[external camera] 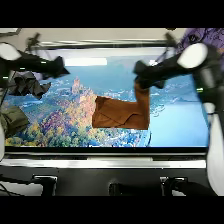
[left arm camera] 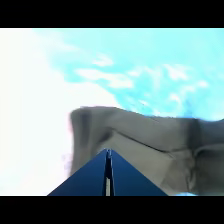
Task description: Fold the clothes and pants, and hang the long-sleeved shirts on hangers.
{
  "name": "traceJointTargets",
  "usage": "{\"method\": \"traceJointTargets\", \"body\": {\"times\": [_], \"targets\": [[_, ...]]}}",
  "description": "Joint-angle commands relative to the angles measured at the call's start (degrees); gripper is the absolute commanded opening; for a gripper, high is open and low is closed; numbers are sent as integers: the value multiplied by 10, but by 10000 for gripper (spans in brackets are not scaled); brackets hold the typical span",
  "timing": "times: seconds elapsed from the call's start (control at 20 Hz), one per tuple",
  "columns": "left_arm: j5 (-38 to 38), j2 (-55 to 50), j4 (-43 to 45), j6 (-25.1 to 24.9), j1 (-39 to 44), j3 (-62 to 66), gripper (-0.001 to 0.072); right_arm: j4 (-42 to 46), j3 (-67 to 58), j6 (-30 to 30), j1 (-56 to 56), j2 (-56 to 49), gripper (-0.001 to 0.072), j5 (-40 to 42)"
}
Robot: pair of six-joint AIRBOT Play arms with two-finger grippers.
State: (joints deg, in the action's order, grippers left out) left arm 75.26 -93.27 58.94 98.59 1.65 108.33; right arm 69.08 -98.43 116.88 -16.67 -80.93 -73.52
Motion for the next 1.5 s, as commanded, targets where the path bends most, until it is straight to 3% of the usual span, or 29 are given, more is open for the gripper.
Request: {"method": "traceJointTargets", "body": {"times": [0.0, 0.45, 0.5, 0.6, 0.7, 1.0, 1.2, 1.25, 1.45], "targets": [[35, 42, 30, 0, -79, 0, 19, 26, -1, 64, -94, -57, 26, 54], [37, 43, 31, -12, -99, 0, 20, 11, -1, 99, -171, -194, 33, 122], [37, 43, 31, -12, -99, 0, 20, 10, -1, 99, -175, -202, 95, 125], [37, 42, 31, -12, -99, 0, 20, 3, -1, 96, -176, -212, 368, 131], [37, 41, 31, -12, -99, 0, 20, 2, -1, 84, -169, -205, 538, 135], [36, 41, 31, -12, -99, 0, 20, -11, -16, -27, -38, -80, 558, 71], [36, 41, 30, -12, -99, 0, 20, -13, -16, -165, 148, 0, 561, -71], [36, 41, 30, -12, -99, 0, 20, -26, -13, -202, 200, 3, 599, -106], [36, 41, 30, -12, -99, 0, 20, -203, 118, -322, 372, 1, 596, -127]]}}
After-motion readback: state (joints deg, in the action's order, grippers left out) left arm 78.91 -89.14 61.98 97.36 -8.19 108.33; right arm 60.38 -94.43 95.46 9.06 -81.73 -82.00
